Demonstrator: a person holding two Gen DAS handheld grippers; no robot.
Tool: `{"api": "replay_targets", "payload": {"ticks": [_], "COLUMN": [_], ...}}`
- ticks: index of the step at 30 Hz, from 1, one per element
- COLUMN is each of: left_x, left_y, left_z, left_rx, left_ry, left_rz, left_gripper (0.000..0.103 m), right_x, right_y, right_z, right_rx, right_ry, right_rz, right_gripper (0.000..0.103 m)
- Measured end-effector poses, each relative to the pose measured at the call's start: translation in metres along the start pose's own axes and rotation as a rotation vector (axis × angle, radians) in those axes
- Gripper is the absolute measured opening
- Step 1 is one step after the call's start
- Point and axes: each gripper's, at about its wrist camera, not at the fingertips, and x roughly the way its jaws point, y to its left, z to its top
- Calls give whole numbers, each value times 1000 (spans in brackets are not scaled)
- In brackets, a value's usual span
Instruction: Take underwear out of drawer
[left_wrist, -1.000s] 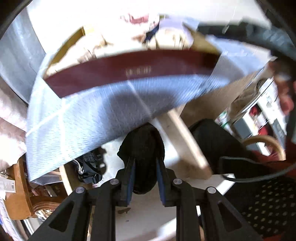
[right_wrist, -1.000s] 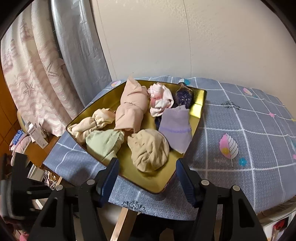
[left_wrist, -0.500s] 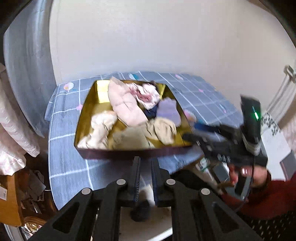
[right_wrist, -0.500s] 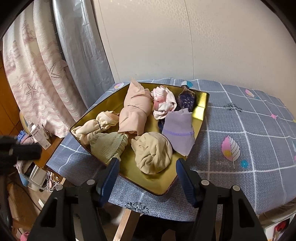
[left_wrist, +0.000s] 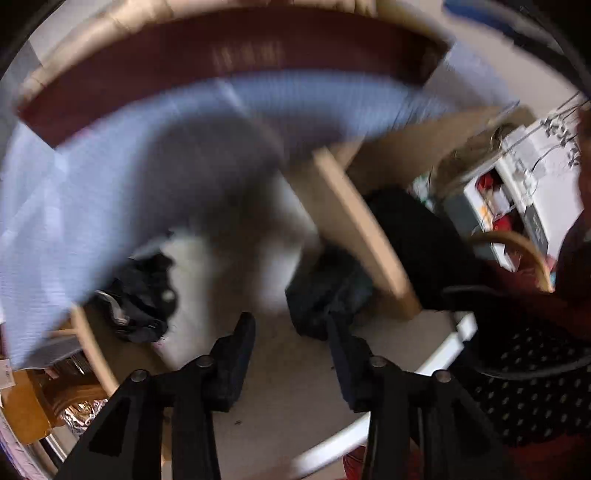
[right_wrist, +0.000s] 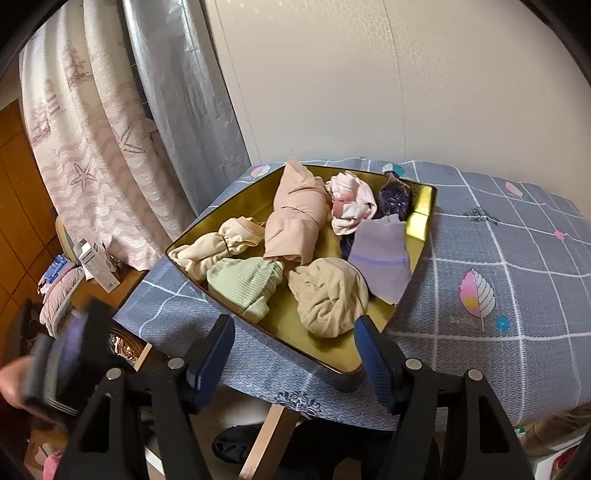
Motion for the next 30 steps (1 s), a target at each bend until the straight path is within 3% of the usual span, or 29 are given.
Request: {"api": "replay_targets", "payload": {"ticks": [3,5,7,12,20,24,28,30], "left_x": [24,33,42,62,57,67,75,84], "left_y": [-5,-4,-5,-8,-15,-1,7,6], "left_z": [2,10,15,24,18,20,18,19], "left_rx": [36,36,49,38,37,10,-72,-114], "left_ry": [68,79,121,215,219,197,244,305], "left_rz": [-50,-108,-149,-304,-293,-280,-262,-215], "left_gripper": [47,60,66,74,75,74,72,72], "right_x": [1,2,2,2,1,-5,-10,-10], "right_y": [3,3,2,1,2,5,4,4], "right_z": [-2,-3,-4,-5,-8,-10,-12,-12], "right_rx": [-6,-9,-6,-1,-1,-17,-19,-15], "right_ry": [8,12,17,16,18,4,-13,-14], "right_rz": [4,-2,-4,-8,3,4,1,9], "right_gripper": [69,69,70,70,70,71,73,73]}}
